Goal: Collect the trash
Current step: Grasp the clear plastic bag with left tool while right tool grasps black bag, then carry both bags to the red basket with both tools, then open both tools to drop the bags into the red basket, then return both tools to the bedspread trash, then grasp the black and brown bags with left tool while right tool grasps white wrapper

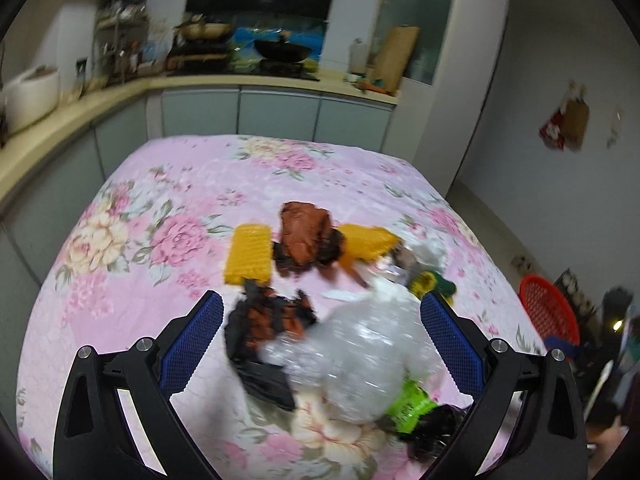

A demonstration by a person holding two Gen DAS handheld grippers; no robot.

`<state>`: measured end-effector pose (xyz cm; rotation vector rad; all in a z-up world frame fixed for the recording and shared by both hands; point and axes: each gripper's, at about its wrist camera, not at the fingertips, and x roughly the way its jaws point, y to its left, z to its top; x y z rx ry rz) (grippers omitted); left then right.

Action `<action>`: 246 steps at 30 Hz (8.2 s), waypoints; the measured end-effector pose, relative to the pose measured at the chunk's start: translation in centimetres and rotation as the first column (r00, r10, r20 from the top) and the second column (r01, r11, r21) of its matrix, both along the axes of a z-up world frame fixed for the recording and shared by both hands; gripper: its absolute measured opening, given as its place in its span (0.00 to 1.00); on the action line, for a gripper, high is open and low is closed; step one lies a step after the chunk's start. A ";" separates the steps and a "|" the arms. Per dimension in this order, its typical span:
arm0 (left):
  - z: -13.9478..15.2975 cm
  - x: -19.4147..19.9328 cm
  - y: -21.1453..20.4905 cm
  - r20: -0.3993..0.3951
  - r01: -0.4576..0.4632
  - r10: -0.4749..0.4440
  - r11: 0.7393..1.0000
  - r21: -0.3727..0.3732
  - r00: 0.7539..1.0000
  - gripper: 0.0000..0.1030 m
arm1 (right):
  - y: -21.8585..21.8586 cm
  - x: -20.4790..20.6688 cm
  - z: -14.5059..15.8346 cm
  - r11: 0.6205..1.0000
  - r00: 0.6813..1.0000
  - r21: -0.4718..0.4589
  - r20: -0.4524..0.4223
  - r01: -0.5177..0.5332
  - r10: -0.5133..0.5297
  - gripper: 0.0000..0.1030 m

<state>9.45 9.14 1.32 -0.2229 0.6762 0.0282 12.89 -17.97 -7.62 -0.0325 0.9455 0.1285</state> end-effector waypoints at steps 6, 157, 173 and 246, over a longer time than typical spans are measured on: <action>0.0 0.3 -1.2 -0.006 0.075 -0.075 0.997 -0.009 0.997 0.92 | 0.0 0.9 -1.9 1.000 0.998 -0.003 -0.069 -0.004 0.004 0.93; -0.3 10.1 -28.2 -0.008 0.508 -0.512 0.852 0.127 0.859 0.80 | -18.7 -0.2 7.6 0.893 0.890 0.286 0.199 0.346 -0.409 0.68; 0.8 7.1 -16.4 -0.006 0.323 -0.326 0.935 0.147 0.946 0.80 | -11.5 -0.8 7.6 0.964 0.948 0.219 0.245 0.151 -0.204 0.73; -2.1 3.6 4.0 0.002 -0.019 0.019 0.996 0.089 1.000 0.34 | 10.7 9.4 2.6 0.926 0.937 0.163 0.145 -0.340 0.318 0.29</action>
